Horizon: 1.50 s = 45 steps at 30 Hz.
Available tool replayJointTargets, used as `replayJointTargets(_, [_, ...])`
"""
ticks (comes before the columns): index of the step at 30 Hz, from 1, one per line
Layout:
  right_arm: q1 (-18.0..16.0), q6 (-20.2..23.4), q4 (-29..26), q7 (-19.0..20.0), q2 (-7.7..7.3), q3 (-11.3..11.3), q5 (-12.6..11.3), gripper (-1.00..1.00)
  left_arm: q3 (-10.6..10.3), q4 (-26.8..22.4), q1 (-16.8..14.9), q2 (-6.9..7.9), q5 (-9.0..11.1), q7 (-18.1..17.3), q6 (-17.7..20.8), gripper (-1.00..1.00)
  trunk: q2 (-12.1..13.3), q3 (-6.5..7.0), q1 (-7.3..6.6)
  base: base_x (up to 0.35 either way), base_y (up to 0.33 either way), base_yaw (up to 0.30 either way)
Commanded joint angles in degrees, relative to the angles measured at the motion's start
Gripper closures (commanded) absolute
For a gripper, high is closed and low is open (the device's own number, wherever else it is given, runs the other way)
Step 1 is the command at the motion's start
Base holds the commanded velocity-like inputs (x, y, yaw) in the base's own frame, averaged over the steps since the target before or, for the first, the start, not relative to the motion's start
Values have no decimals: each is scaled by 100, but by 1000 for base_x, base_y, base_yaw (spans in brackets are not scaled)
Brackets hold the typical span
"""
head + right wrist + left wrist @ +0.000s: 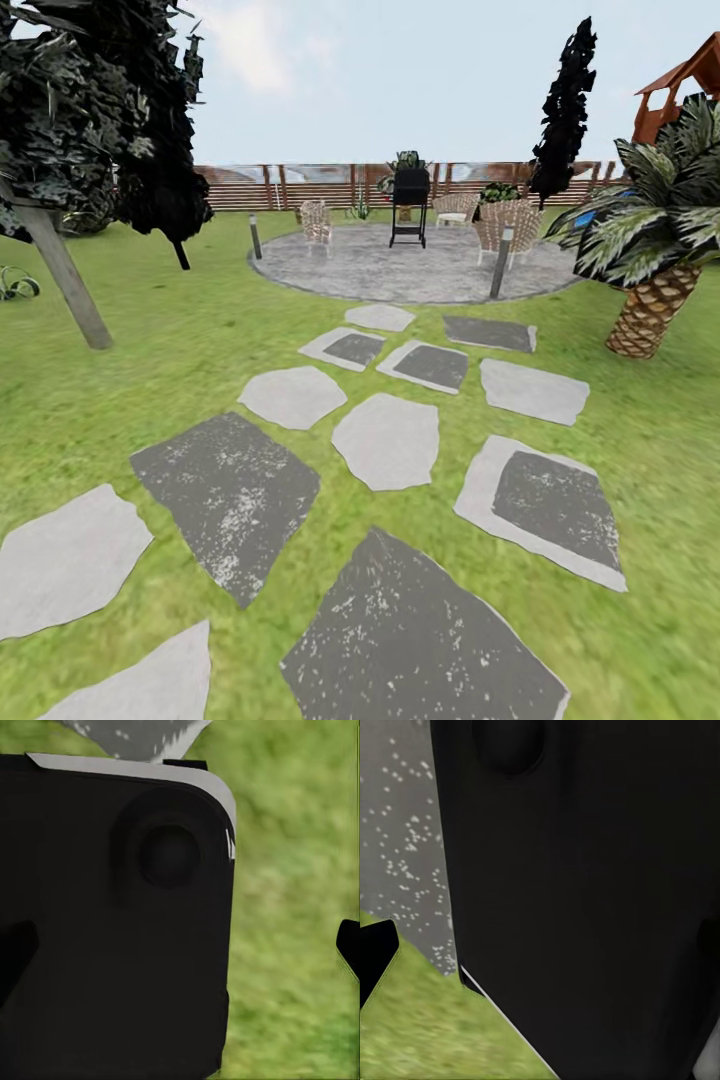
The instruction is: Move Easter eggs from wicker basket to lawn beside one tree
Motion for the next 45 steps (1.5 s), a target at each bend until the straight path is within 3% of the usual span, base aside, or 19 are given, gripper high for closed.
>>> replayJointTargets(1, [-3,-19,6,-5,-5,-4,4,-100,5,-2,-2,0,5,0,0,-100,-2,-5,3,336,0,0])
replayJointTargets(45, [-3,-23,43,-5,11,20,26,-100,9,-11,-1,28,12,0,0,-100,-2,-5,3,336,0,0])
